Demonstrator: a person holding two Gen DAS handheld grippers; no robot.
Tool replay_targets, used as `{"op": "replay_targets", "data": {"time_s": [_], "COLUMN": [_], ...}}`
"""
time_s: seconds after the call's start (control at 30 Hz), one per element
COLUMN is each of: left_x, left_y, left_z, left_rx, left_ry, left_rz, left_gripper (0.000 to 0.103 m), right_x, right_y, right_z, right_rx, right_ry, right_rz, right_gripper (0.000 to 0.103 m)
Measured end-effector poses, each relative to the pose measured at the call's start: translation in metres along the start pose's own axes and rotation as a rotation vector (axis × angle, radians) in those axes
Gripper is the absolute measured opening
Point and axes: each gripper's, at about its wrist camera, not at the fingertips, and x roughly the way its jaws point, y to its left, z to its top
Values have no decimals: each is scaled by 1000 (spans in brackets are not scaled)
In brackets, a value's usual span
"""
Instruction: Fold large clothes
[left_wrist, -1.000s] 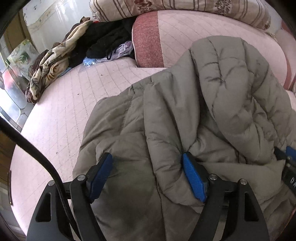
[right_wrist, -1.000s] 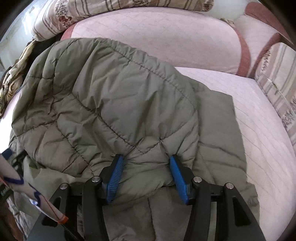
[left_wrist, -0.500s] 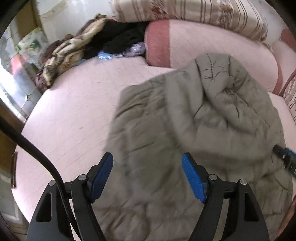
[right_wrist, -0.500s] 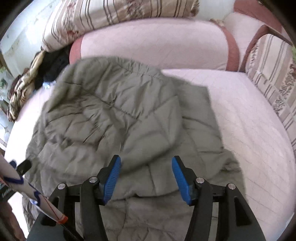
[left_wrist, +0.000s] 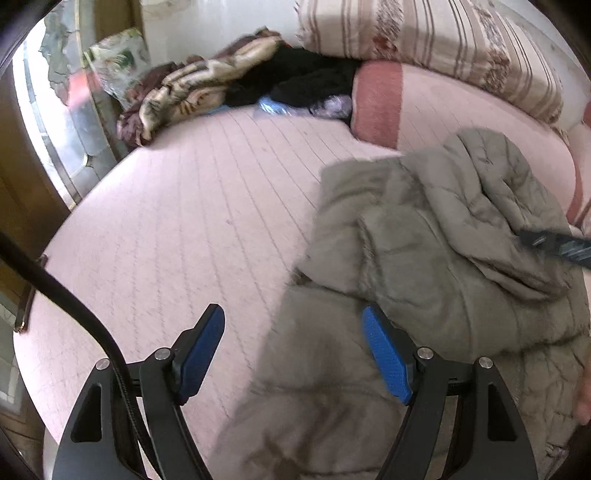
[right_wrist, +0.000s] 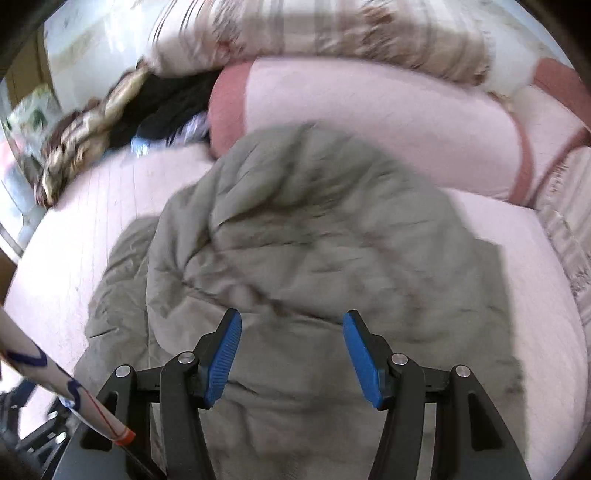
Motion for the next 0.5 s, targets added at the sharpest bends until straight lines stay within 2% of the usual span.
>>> {"op": "replay_targets", "data": {"time_s": [0.1,0.2,0.3,0.37,0.43,0.5], "left_x": [5,14,13,12,11,12], "left_y": [16,36,53,62,71,80], "left_z": [6,15,22,24,26,26], "left_rx": [-23,-93,-155,-176,-201,-233], "left_ry": [-10,34,33,28,32,44], "left_rz": [10,-12,-11,2,9,3], "left_gripper": [76,76,76,76,76,76], "right_x": [37,36,1,-30,-44,-43], "right_y": [17,23,24,27,34,53], "right_z": [-4,1,5,-2,-11,-25], "right_rx": [-33,-71,-52,-29,-33,-67], "right_ry": [41,37,-38,-105,-112,-67], "right_rz": [-66,-95,-38,54,139,224], "right_gripper": [63,65,63,63,63,57]}}
